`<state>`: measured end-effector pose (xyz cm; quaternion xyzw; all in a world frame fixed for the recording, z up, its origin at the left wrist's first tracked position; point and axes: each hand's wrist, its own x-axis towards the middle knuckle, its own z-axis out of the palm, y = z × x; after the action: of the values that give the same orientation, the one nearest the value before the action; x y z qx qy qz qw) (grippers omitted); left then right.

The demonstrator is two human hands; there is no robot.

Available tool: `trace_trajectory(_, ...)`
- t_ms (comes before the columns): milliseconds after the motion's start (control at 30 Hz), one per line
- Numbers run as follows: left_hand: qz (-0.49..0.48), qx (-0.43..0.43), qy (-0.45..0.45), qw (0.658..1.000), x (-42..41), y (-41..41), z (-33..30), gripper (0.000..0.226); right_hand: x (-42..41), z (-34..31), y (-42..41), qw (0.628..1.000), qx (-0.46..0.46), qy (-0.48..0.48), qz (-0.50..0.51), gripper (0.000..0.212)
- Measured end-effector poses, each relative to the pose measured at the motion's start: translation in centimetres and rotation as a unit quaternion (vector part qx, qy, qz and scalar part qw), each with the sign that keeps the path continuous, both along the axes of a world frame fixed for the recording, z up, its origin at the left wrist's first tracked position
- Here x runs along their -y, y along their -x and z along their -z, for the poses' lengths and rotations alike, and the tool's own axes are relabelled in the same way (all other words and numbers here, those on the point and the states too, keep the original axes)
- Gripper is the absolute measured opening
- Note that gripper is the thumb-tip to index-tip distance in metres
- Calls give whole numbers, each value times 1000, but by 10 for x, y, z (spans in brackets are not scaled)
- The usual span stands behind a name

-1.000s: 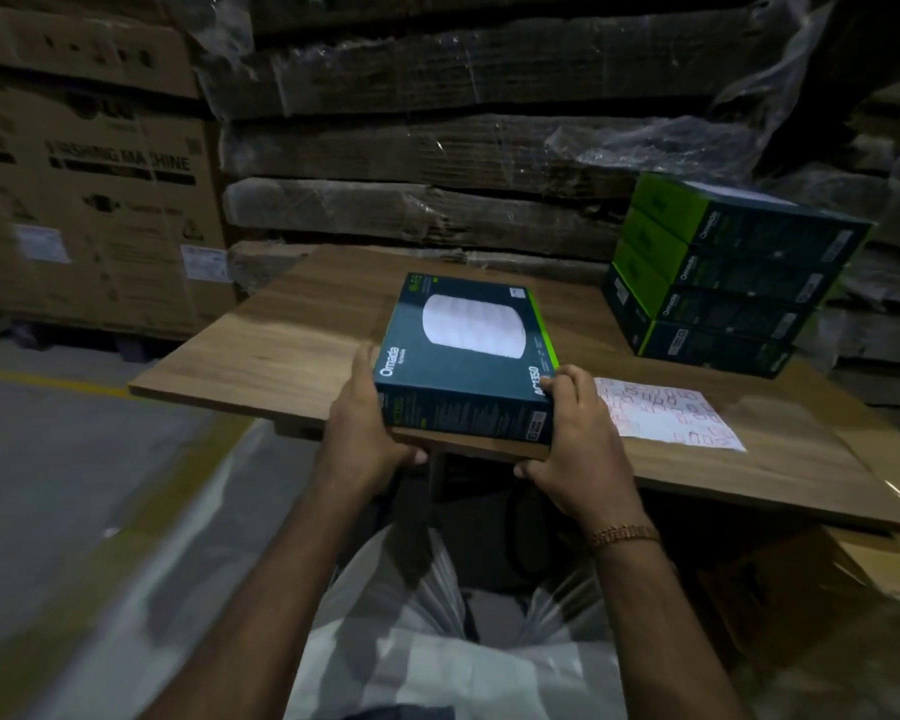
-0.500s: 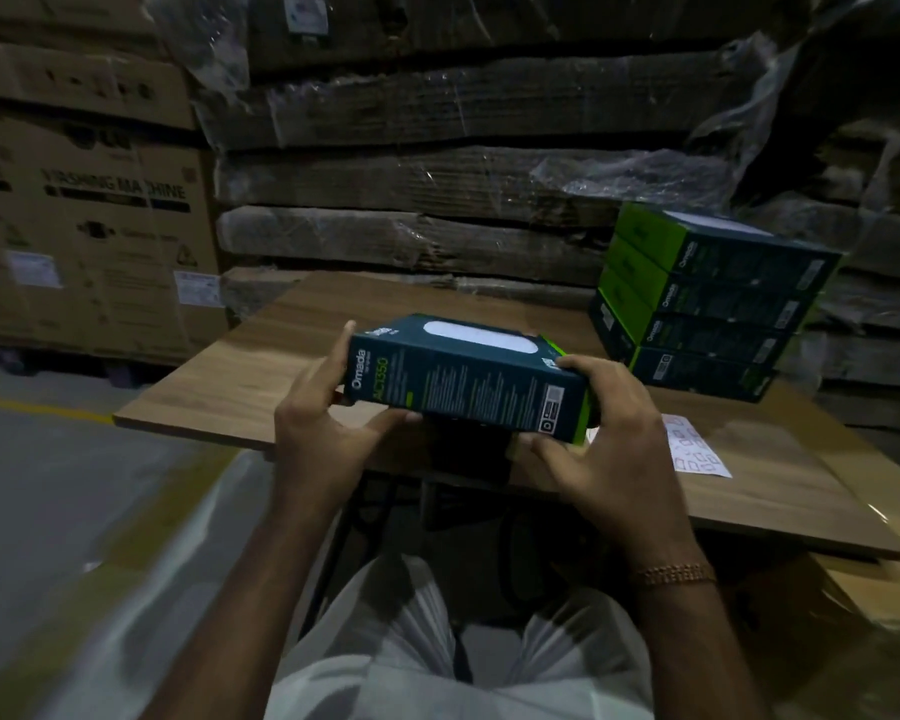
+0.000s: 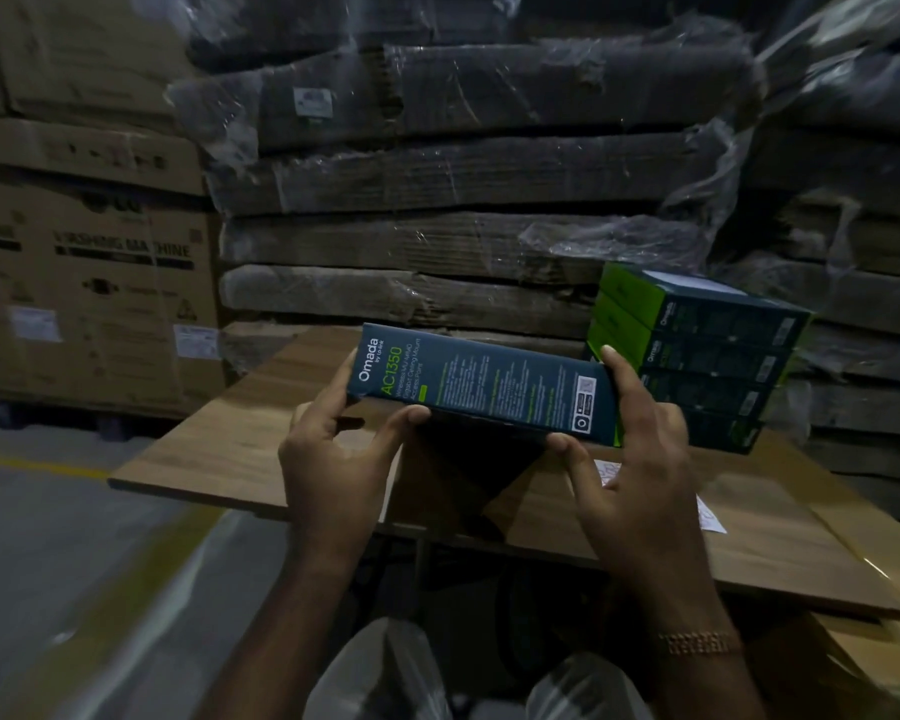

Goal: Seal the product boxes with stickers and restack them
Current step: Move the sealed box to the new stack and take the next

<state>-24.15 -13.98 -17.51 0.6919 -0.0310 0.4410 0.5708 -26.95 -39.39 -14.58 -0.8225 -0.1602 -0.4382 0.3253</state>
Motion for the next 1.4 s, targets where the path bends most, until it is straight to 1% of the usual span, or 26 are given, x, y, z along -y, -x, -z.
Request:
trace_trajectory(133, 7, 2, 9, 1000, 3, -1, -1, 83, 0, 0, -1, 1000, 1, 0, 6, 85)
trace_trajectory(233, -5, -8, 8, 1000, 4, 0, -1, 83, 0, 0, 0, 1000, -11, -9, 9, 86)
trace_trajectory(367, 6, -14, 29, 999, 6, 0, -1, 84, -1, -1, 1, 1000, -13, -16, 10, 85)
trace_trajectory(467, 44, -25, 64, 997, 14, 3, -3, 86, -2, -1, 0, 1000, -16, -22, 3, 85)
trace_trajectory(500, 64, -39, 94, 993, 20, 6, -4, 91, -3, -1, 0, 999, -17, -30, -2, 85)
trace_trajectory(533, 98, -58, 141, 983, 28, 10, -7, 100, -5, -1, -1, 999, -17, -36, -7, 85)
trace_trajectory(567, 145, -84, 195, 966, 37, 14, -9, 106, -8, -2, -1, 999, -13, -39, -11, 85)
trace_trajectory(600, 205, -118, 243, 941, 46, 19, -13, 105, -11, -2, -1, 999, -9, -38, -15, 85)
trace_trajectory(667, 321, -177, 294, 883, 62, 28, -23, 90, -16, -2, -1, 999, -2, -38, -24, 85)
trace_trajectory(700, 359, -186, 311, 860, 68, 30, -28, 86, -17, -1, 0, 999, 2, -38, -28, 86)
trace_trajectory(733, 378, -185, 329, 845, 74, 32, -32, 86, -17, -1, 0, 999, 6, -37, -29, 87)
trace_trajectory(800, 369, -187, 365, 834, 84, 31, -41, 96, -16, 0, 1, 999, 6, -33, -26, 90)
trace_trajectory(867, 326, -201, 400, 833, 90, 30, -52, 112, -16, 3, 2, 999, 4, -26, -30, 92)
trace_trajectory(900, 305, -208, 415, 831, 92, 28, -55, 115, -16, 4, 2, 999, 4, -22, -36, 93)
trace_trajectory(967, 261, -215, 444, 830, 93, 22, -58, 112, -16, 5, 1, 998, -14, -21, -63, 97)
trace_trajectory(1033, 218, -211, 456, 837, 90, 18, -56, 102, -16, 2, 0, 991, -57, -39, -114, 105)
trace_trajectory(1100, 196, -213, 454, 842, 84, 14, -50, 94, -15, -1, 0, 983, -82, -48, -155, 112)
trace_trajectory(1167, 184, -222, 460, 840, 77, 15, -48, 90, -14, 0, -1, 981, -94, -37, -164, 112)
trace_trajectory(1233, 179, -226, 465, 837, 69, 14, -47, 87, -11, 7, -6, 983, -108, -18, -145, 110)
trace_trajectory(1333, 171, -221, 477, 833, 56, 14, -46, 81, -2, 23, -24, 988, -136, 11, -76, 109)
trace_trajectory(1400, 178, -229, 477, 830, 42, 12, -44, 79, 4, 31, -41, 991, -127, 25, -33, 98)
